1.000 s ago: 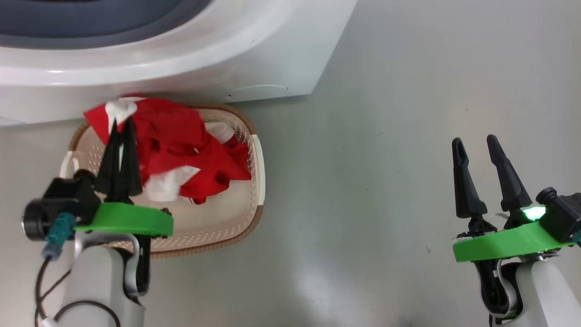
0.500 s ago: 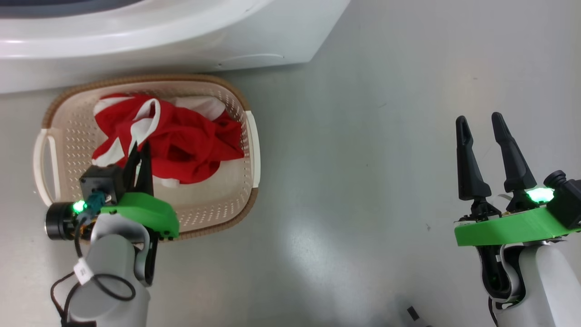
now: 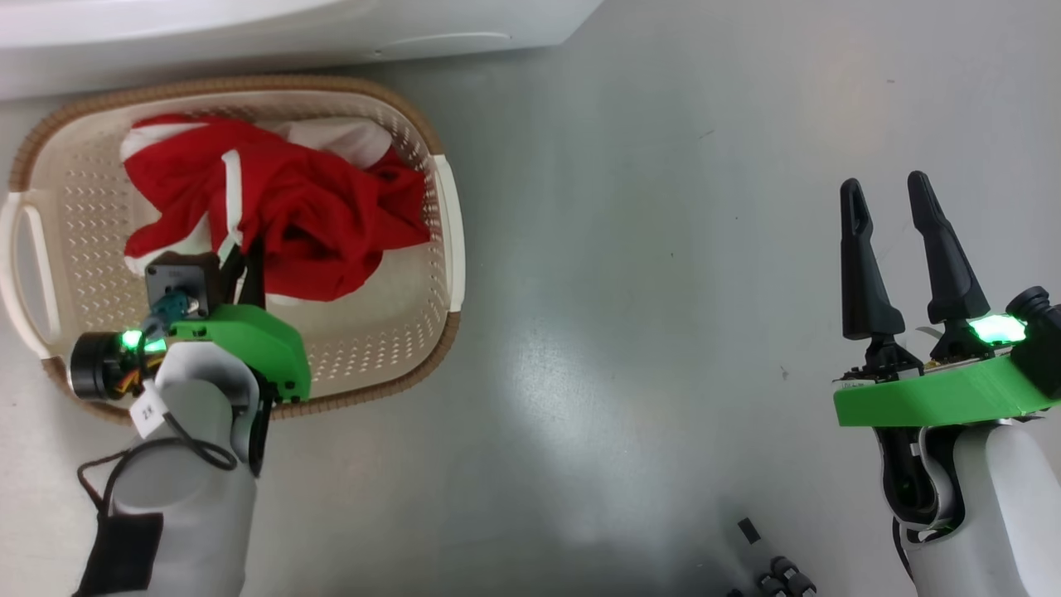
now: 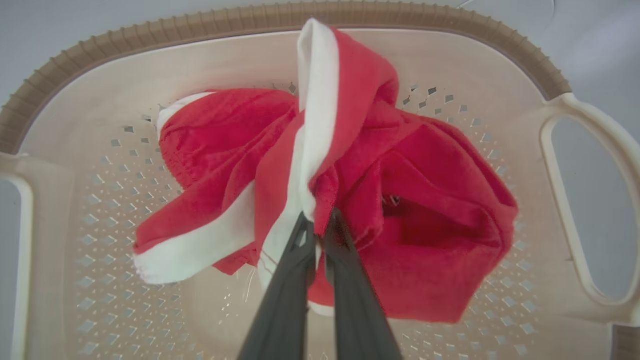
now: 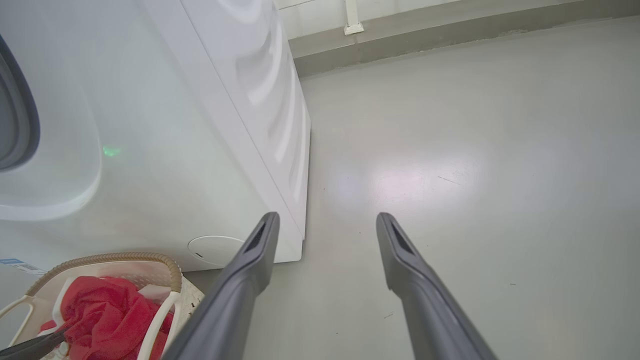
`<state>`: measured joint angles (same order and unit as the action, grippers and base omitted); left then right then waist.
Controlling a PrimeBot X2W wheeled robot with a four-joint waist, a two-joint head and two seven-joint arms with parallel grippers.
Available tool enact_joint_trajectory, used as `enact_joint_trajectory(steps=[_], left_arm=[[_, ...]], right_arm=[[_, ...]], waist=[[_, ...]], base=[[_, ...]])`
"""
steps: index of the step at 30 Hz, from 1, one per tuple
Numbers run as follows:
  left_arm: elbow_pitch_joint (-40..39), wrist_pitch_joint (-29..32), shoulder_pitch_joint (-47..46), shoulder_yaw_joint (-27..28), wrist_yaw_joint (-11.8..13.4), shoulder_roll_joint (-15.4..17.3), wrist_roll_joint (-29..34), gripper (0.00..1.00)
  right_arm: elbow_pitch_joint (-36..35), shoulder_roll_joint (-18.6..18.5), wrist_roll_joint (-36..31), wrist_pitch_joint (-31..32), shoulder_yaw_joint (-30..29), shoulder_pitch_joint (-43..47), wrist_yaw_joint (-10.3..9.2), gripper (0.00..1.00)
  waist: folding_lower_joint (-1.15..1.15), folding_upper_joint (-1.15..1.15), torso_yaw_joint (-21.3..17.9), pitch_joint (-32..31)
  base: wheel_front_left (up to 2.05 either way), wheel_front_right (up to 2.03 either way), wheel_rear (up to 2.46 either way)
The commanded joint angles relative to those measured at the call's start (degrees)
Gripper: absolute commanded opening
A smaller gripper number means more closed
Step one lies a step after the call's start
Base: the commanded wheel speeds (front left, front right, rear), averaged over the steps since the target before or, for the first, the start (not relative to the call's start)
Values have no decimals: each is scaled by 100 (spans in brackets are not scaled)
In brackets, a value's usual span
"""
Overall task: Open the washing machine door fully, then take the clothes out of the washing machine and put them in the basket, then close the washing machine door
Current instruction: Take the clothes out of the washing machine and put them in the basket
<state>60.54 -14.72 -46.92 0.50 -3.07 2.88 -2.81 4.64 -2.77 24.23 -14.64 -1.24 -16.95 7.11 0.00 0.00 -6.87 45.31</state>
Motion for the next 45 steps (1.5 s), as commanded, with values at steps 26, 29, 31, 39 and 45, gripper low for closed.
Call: enact_joint_trajectory(steps=[26,29,31,39,45], left_arm=[[-422,-28,516,311,-68,154,-255,100],[-682,-28,699,368,-105,149,-269,100],[-864,-28,828,404,-129,141,-272,100],[-1579,-28,1402,595,-262,90,-337,100],[-2098,-28,1788,689,-332,61,-326,100]], right_arm=[[94,-10,-80,-36,136,112,37,100],[139,-10,-106,-36,153,161,37,100],[167,-10,-121,-36,161,200,37,100],[282,-10,-167,-36,197,416,37,100],[343,-10,-187,-36,217,573,37,100]], waist=[[0,0,137,-797],[0,0,139,-1015],[0,0,142,-1165],[0,0,139,-1823],[0,0,155,-2185]], base=[[0,0,0],[0,0,0],[0,0,0],[0,0,0],[0,0,0]])
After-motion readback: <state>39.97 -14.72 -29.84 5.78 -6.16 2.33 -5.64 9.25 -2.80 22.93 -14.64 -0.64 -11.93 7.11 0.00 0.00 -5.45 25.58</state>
